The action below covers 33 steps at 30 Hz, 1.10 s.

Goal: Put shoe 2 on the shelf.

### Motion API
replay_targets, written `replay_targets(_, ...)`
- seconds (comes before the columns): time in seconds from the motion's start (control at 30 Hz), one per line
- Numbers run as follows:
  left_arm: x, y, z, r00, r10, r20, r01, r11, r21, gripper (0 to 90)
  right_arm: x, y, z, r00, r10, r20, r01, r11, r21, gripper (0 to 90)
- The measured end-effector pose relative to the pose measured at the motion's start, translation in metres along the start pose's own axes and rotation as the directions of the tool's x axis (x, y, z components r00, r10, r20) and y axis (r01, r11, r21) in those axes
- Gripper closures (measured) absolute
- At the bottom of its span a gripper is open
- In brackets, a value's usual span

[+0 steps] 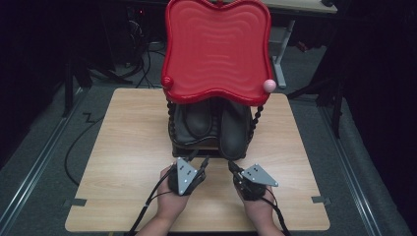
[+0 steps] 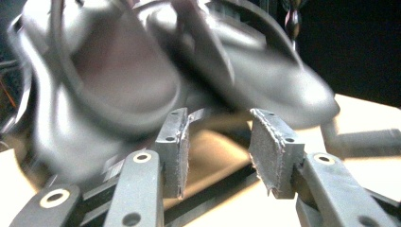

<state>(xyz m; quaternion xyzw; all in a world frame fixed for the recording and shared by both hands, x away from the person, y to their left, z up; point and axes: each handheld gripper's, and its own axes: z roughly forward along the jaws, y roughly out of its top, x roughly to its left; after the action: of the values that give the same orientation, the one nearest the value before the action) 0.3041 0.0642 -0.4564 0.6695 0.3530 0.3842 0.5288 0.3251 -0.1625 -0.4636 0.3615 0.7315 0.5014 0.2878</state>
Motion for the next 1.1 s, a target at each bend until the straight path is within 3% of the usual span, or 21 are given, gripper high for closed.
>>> replay_targets(0.1,0.008,-0.016,-0.020,0.9998,0.009,-0.015,-0.008,0.9998,0.021,57.5,-0.008,0.004,0.006,0.9999,0.005,0.013,-0.005,1.0000,-0.006,89.9)
replay_targets(0.2,0.015,-0.025,-0.029,0.9997,-0.006,-0.025,0.007,0.9996,0.026,57.5,-0.011,0.006,0.010,0.9997,0.007,0.024,-0.007,0.9999,-0.012,89.8)
replay_targets(0.37,0.025,-0.032,-0.032,0.9993,-0.019,-0.033,0.021,0.9988,0.043,57.5,-0.007,0.002,0.006,0.9995,-0.001,0.032,0.001,0.9999,-0.015,87.7)
replay_targets(0.63,0.020,-0.036,-0.031,0.9997,-0.011,-0.022,0.012,0.9988,0.048,57.5,-0.019,0.000,-0.006,0.9936,0.046,0.103,-0.041,0.9978,-0.053,89.8)
replay_targets(0.9,0.021,-0.039,-0.033,0.9997,-0.006,-0.022,0.007,0.9983,0.059,58.3,-0.035,0.003,0.002,0.9845,0.099,0.144,-0.090,0.9935,-0.069,89.6)
replay_targets(1.1,0.023,-0.041,-0.033,0.9994,-0.023,-0.025,0.024,0.9975,0.066,58.3,-0.042,0.008,0.009,0.9804,0.108,0.164,-0.097,0.9922,-0.078,89.7)
